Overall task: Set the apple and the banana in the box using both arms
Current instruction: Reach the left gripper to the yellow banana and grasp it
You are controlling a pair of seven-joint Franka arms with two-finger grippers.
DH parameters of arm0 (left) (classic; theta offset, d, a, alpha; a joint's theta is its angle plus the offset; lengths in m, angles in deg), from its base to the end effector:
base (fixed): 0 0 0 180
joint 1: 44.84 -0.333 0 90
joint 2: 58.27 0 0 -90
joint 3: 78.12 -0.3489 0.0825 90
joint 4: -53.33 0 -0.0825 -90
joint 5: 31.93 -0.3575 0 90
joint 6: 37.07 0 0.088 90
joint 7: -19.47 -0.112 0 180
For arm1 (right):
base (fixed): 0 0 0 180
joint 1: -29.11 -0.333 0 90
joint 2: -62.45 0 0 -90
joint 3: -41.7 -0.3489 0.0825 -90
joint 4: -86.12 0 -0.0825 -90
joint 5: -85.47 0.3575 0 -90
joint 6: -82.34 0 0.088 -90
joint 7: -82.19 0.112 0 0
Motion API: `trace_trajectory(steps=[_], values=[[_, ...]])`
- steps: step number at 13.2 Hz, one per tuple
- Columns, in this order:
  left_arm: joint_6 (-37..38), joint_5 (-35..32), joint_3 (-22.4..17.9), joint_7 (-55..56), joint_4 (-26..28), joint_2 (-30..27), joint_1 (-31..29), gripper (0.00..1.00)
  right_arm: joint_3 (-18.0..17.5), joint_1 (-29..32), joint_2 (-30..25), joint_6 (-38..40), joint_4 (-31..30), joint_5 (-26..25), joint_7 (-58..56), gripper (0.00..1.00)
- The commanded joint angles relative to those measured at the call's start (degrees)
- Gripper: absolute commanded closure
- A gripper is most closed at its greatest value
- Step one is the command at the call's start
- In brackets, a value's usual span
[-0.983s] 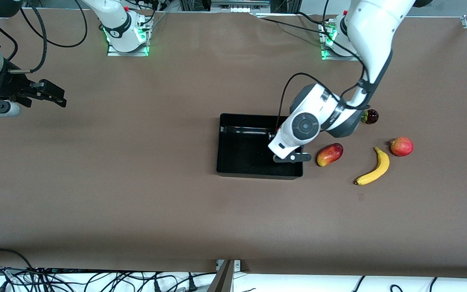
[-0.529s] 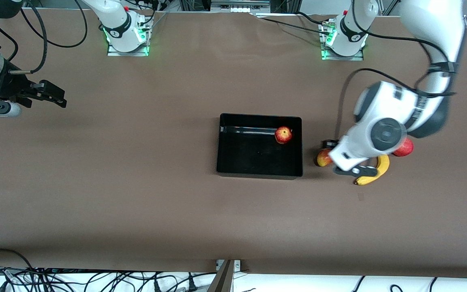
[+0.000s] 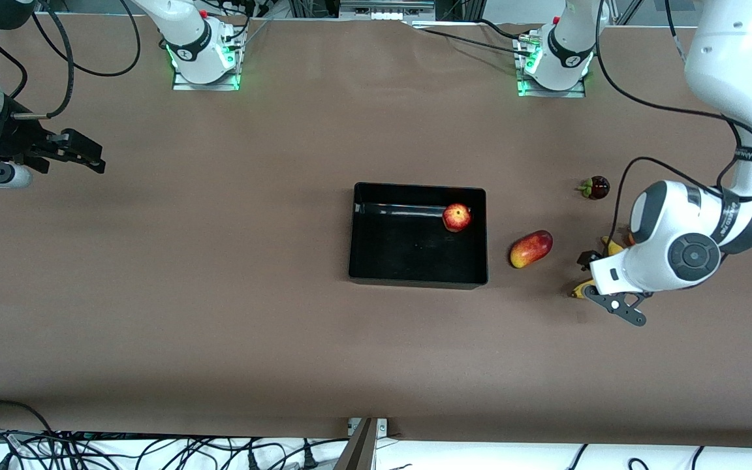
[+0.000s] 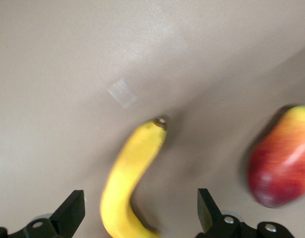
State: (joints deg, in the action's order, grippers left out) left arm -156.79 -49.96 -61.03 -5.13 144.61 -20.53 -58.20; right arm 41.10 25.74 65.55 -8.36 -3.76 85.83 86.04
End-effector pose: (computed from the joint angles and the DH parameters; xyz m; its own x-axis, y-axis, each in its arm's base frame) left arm 0.6800 0.0049 0.2872 0.8047 -0.5753 -0.1464 -0.5827 -0.8126 -0.0095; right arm 0.5447 0.0383 0.6253 0.9992 0.0020 -0.0401 0.0018 -1.0000 -0.0042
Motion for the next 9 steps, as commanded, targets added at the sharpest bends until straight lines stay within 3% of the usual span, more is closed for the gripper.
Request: trace_trajectory(steps=[1, 4, 5, 6, 7, 8, 9], values=[[-4.5, -1.2, 0.8, -7.9, -0.1, 3.6, -3.4, 0.0, 0.3, 0.0, -0.8, 0.4, -0.5, -0.9, -1.3, 0.0], [-5.7, 2.0, 2.5, -8.4, 3.2, 4.5, -5.7, 0.0, 0.2, -0.1, -0.9, -0.2, -1.0, -0.9, -1.1, 0.0], [-5.7, 2.0, 2.7, -8.5, 3.1, 4.5, -5.9, 0.07, 0.2, -0.1, -1.1, 0.0, -1.1, -0.9, -1.2, 0.0], [-5.7, 1.9, 2.7, -8.6, 3.0, 4.5, -5.9, 0.42, 0.2, -0.1, -1.2, -0.1, -1.1, -0.9, -1.2, 0.0], [-5.7, 1.9, 2.7, -8.6, 3.0, 4.5, -5.9, 0.88, 0.2, -0.1, -1.2, -0.2, -1.0, -0.9, -1.2, 0.0], [-5.7, 1.9, 2.7, -8.5, 2.9, 4.4, -5.8, 1.0, 0.2, -0.1, -1.2, -0.2, -0.8, -0.9, -1.2, 0.0], [-5.6, 1.9, 2.7, -8.5, 2.7, 4.2, -5.8, 1.0, 0.2, -0.1, -1.2, -0.2, -0.8, -1.0, -1.2, 0.0]])
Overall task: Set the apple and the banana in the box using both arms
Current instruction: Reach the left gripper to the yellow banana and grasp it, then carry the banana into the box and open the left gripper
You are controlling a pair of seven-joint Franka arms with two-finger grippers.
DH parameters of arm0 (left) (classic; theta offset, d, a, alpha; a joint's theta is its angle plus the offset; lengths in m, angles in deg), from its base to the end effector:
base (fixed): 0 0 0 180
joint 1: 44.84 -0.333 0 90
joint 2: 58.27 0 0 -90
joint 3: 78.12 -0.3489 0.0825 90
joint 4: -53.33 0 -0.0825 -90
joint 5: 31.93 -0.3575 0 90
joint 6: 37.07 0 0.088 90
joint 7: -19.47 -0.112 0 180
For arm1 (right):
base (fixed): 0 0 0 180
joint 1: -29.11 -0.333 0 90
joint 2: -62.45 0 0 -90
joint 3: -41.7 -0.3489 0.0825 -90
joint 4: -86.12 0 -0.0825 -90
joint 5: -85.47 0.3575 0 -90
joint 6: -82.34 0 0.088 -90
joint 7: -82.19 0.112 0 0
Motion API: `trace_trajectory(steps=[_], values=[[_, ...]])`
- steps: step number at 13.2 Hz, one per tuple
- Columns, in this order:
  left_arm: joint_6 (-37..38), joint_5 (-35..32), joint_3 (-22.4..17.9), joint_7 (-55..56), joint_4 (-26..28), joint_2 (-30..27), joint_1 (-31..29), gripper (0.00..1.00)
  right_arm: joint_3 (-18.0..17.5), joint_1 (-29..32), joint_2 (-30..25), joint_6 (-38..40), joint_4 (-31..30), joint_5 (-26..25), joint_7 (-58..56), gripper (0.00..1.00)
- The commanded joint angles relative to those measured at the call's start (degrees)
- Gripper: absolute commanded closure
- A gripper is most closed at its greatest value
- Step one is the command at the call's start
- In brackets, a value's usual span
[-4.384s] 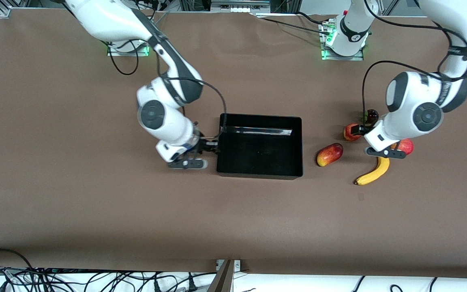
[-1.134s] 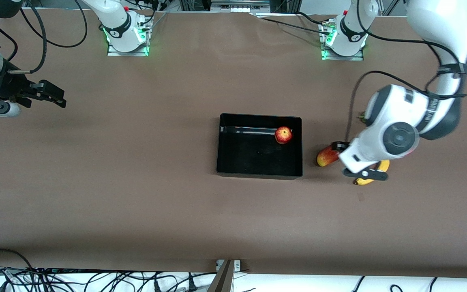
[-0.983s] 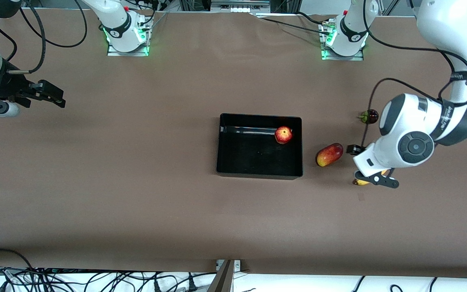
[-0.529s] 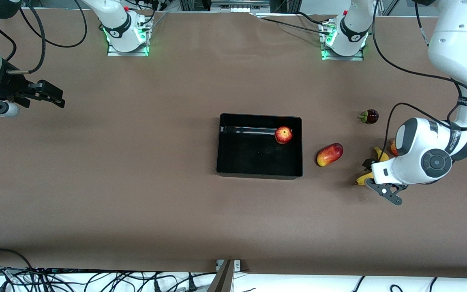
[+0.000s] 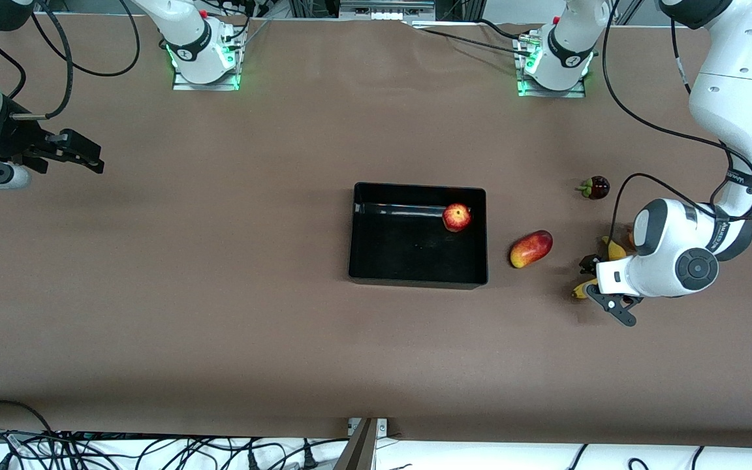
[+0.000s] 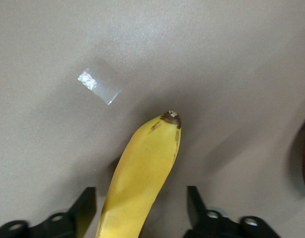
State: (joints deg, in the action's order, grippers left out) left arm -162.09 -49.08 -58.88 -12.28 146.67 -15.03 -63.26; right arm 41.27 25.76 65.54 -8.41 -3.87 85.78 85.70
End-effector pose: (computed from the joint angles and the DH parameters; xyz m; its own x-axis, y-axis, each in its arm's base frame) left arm 0.6726 0.0353 0.2210 0.7609 -0.6379 -0.1187 -0.6319 -0.7701 0.0880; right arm 0.5448 0.0365 0.6246 0.9992 0.0046 -0.0409 0.0045 -1.0000 -0.0033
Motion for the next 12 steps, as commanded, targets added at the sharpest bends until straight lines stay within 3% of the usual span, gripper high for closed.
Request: trace_trajectory(steps=[1, 6, 8, 10, 12], values=[[-0.2, 1.1, 0.6, -1.4, 0.4, -1.4, -0.7, 1.0, 0.1, -0.1, -1.2, 0.0, -0.7, -0.9, -0.9, 0.0], [0.7, 1.1, 1.0, -0.7, -2.0, -3.2, 0.6, 1.0, 0.2, -0.1, -1.2, -0.2, -0.9, -1.0, -0.9, 0.0], [8.1, 1.3, 4.7, 0.6, -6.9, -4.8, 1.5, 1.0, 0.2, -0.1, -1.2, -0.2, -0.8, -1.4, -0.8, 0.0], [20.1, 3.2, 7.8, 5.7, -14.5, -4.4, 2.8, 1.0, 0.2, -0.1, -1.3, -0.1, -0.7, -1.4, -0.9, 0.0], [24.2, 8.3, 7.9, 16.4, -17.4, -4.4, 8.1, 1.0, 0.2, -0.1, -1.3, -0.1, -0.8, -1.5, -0.8, 0.0]])
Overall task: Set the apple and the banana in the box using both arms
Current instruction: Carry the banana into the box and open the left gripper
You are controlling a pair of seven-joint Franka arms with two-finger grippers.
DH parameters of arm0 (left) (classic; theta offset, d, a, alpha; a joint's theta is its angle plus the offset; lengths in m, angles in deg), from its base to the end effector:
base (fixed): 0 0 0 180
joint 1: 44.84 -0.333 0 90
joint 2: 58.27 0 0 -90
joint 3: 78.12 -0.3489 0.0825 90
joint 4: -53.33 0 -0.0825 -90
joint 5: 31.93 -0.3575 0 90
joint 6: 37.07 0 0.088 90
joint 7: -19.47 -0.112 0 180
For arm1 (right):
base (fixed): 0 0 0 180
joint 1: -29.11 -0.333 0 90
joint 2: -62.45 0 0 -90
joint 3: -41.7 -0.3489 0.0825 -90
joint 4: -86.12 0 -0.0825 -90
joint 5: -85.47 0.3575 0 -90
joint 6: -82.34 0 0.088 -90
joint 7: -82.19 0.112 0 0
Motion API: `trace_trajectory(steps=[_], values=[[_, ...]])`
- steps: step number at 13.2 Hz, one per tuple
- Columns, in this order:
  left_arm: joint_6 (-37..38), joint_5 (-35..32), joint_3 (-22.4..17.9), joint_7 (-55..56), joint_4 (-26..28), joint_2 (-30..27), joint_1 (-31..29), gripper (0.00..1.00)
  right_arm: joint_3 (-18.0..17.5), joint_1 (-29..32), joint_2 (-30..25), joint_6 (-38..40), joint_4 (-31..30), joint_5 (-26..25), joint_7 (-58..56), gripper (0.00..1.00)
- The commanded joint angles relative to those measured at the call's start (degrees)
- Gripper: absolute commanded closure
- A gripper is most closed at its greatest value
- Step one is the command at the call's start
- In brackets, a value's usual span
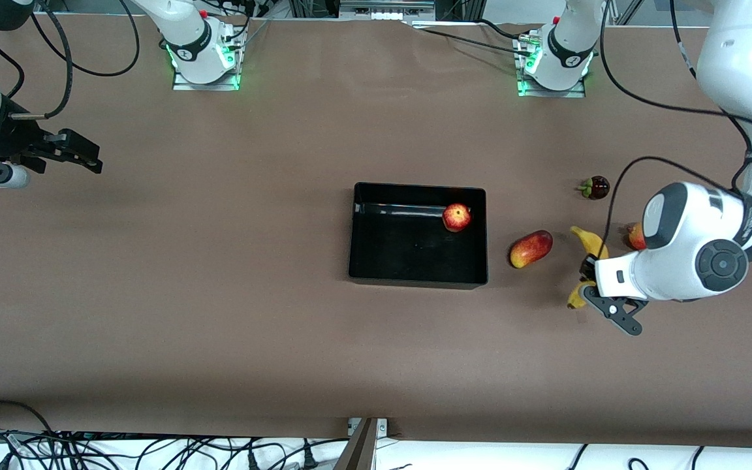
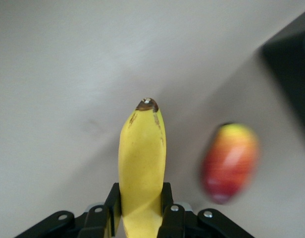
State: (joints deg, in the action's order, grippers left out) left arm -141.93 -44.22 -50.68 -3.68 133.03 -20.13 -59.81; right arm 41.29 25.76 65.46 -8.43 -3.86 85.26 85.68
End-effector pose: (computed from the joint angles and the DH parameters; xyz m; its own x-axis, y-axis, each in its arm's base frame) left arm 0.6934 -0.0585 0.3681 0.8013 -0.5893 -0.1028 -0.5741 -0.8059 0.1445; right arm 0.5445 0.0353 0.6255 0.9992 0.0047 -0.0385 0.0049 -1.0000 0.0056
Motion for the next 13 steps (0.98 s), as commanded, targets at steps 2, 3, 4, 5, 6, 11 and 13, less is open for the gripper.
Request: trace_trajectory(steps=[2, 3, 4, 5, 6, 11, 13], values=[[3.8, 6.2, -0.2, 23.0, -4.2, 1.1, 10.7, 1.0, 0.1, -0.1, -1.3, -0.2, -0.8, -1.1, -0.8, 0.0], [3.5, 6.9, -0.3, 30.0, -4.2, 1.3, 13.9, 1.0, 0.1, -0.1, -1.3, -0.2, -0.9, -1.1, -0.8, 0.0], [3.3, 6.9, -0.2, 35.6, -4.2, 1.7, 16.6, 1.0, 0.1, -0.1, -1.3, -0.2, -0.9, -1.1, -0.8, 0.0], [1.7, 7.1, -0.3, 39.7, -4.0, 1.9, 19.2, 1.0, 0.1, -0.1, -1.3, -0.2, -0.9, -1.1, -0.8, 0.0], [-1.1, 7.7, -0.3, 43.8, -3.9, 2.7, 21.4, 1.0, 0.1, -0.1, -1.3, -0.2, -0.9, -1.1, -0.8, 0.0], [-15.0, 5.1, -2.6, 51.4, -1.4, 7.0, 30.7, 1.0, 0.1, -0.1, -1.2, -0.3, -0.9, -1.1, -0.8, 0.0], [-17.7, 2.6, -2.7, 50.9, -1.2, 9.7, 31.4, 0.98, 0.1, -0.1, -1.2, -0.3, -0.9, -1.1, -0.9, 0.0]])
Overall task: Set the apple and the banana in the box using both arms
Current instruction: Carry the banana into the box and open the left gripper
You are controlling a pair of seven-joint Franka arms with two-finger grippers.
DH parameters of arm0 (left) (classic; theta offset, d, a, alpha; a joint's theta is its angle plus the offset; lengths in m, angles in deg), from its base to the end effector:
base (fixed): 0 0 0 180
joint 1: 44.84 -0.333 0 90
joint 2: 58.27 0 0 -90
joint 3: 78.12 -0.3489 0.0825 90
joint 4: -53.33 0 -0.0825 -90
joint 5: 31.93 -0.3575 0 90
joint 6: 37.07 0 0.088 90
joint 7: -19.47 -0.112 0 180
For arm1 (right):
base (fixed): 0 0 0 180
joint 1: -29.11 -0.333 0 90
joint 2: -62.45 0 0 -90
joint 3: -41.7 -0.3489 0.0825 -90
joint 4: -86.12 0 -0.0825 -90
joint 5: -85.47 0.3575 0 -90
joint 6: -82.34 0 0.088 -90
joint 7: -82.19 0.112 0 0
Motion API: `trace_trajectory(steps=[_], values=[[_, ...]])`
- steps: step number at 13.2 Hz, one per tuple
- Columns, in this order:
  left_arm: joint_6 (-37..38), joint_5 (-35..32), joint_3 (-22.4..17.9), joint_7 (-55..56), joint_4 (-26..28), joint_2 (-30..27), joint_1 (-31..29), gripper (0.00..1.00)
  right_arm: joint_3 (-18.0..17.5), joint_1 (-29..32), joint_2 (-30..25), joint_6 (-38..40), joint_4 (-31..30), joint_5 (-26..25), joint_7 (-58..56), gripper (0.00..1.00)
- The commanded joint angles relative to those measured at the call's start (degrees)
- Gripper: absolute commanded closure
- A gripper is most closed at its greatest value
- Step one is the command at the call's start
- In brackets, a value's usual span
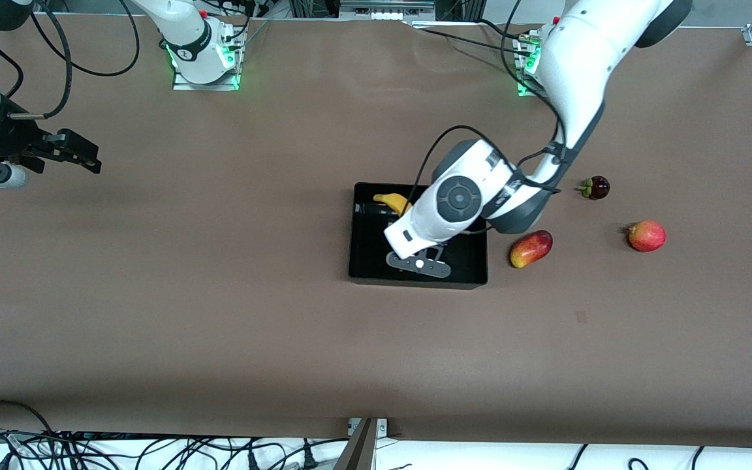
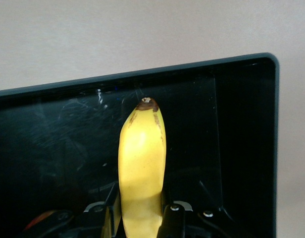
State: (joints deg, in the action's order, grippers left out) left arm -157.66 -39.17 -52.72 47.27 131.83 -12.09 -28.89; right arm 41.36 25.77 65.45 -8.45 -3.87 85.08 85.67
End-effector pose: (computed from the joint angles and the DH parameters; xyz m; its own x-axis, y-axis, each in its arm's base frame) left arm 0.6037 -0.4148 0.2986 0.9776 -0.1860 -0.0983 -0.1663 -0.9695 0.1801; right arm 0.5445 0.0342 0.6256 0.9993 0.0035 -0.0379 0.0039 -1.0000 0.0088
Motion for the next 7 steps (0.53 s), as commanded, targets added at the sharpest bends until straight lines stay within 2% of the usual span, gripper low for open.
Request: trace_trajectory(steps=[1, 2, 3, 4, 5, 7], values=[[-2.5, -4.2, -0.7, 0.0, 0.0, 3.3, 1.2, 0.89, 0.1, -0.1, -1.2, -0.3, -0.9, -0.9, -0.8, 0.0], [-2.9, -5.9, -0.7, 0.1, -0.1, 4.3, 1.3, 0.87, 0.1, -0.1, -1.2, -0.3, -0.9, -0.9, -0.8, 0.0], [-3.2, -6.5, -0.7, 0.5, -0.1, 4.5, 1.3, 0.7, 0.1, -0.1, -1.2, -0.3, -0.9, -0.9, -0.8, 0.0], [-3.2, -6.4, -0.6, 0.5, -0.1, 4.4, 1.3, 0.27, 0.1, -0.1, -1.2, -0.3, -0.9, -0.9, -0.8, 0.0], [-3.3, -6.5, -0.6, 0.5, -0.2, 4.4, 1.1, 0.03, 0.1, -0.1, -1.2, -0.3, -0.9, -0.9, -0.8, 0.0], [-2.9, -6.1, -0.5, 0.6, -0.4, 3.0, 0.2, 0.0, 0.1, -0.1, -1.2, -0.3, -0.9, -0.9, -0.8, 0.0]])
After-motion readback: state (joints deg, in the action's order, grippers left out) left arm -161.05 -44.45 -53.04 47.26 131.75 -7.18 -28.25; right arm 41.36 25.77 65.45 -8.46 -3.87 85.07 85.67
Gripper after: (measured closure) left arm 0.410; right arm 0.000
